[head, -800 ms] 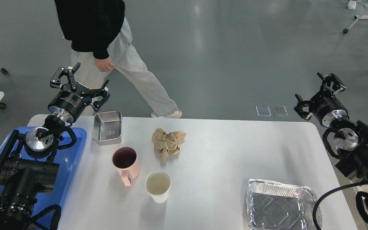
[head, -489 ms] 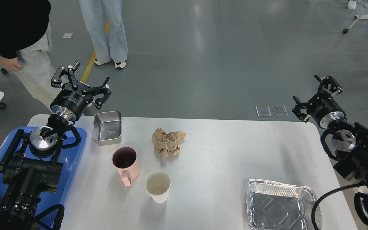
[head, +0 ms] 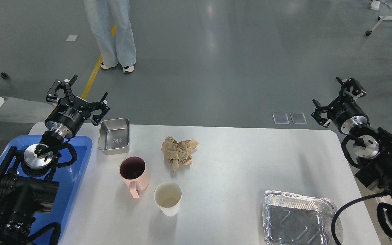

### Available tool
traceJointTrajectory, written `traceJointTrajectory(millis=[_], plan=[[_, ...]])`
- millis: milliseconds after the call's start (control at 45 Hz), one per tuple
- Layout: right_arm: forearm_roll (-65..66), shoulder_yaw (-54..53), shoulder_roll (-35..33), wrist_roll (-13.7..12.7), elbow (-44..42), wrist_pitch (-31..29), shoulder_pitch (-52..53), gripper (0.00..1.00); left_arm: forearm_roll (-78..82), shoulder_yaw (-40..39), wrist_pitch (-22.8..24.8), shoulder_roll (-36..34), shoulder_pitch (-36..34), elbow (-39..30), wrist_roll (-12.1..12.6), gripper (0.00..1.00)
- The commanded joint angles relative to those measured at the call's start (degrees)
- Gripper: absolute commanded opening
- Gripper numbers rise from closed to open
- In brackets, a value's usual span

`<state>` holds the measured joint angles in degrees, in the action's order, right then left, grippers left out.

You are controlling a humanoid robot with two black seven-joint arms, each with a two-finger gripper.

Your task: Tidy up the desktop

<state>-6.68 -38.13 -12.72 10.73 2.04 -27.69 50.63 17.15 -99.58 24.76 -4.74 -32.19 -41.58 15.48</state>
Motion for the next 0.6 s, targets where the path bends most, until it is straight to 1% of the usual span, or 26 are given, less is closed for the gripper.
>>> traceJointTrajectory(millis=[0, 67, 156, 289, 378, 467, 578], plan=[[0.00, 0.07, 0.24, 0.00, 0.07, 0.09, 0.17, 1.00, -2.38, -3.07, -0.06, 0.52, -0.33, 0.62, 0.69, 0.98], [0.00, 0.07, 0.42, 0.08, 0.07, 0.35, 0.08, 1.00, -2.03, -2.90, 0.38, 0.70, -0.41, 0.62, 0.61, 0.98], [0.00, 0.07, 0.59, 0.00, 0.07, 0.35, 0.00, 1.00, -1.33, -2.72, 2.75, 0.17, -0.15, 0.36, 0.08, 0.98], [0.00, 0.07, 0.50, 0.00, 0.07, 0.35, -0.09, 1.00, 5.86, -1.93, 3.28, -3.25, 0.64, -0.17, -0.01, 0.97], [0.00, 0.07, 0.33, 0.00, 0.16, 0.27, -0.09, 1.00, 12.99, -0.35, 2.32, -5.80, 1.87, -0.87, -0.10, 0.96], [0.00, 0.07, 0.07, 0.00, 0.24, 0.09, -0.09, 1.00, 19.31, 1.58, -0.40, -8.35, 2.75, -3.33, 0.08, 0.95], [0.00, 0.07, -0.11, 0.00, 0.33, -0.09, -0.09, 1.00, 25.21, 8.95, -4.45, -14.23, 4.33, -6.75, 0.87, 0.95]])
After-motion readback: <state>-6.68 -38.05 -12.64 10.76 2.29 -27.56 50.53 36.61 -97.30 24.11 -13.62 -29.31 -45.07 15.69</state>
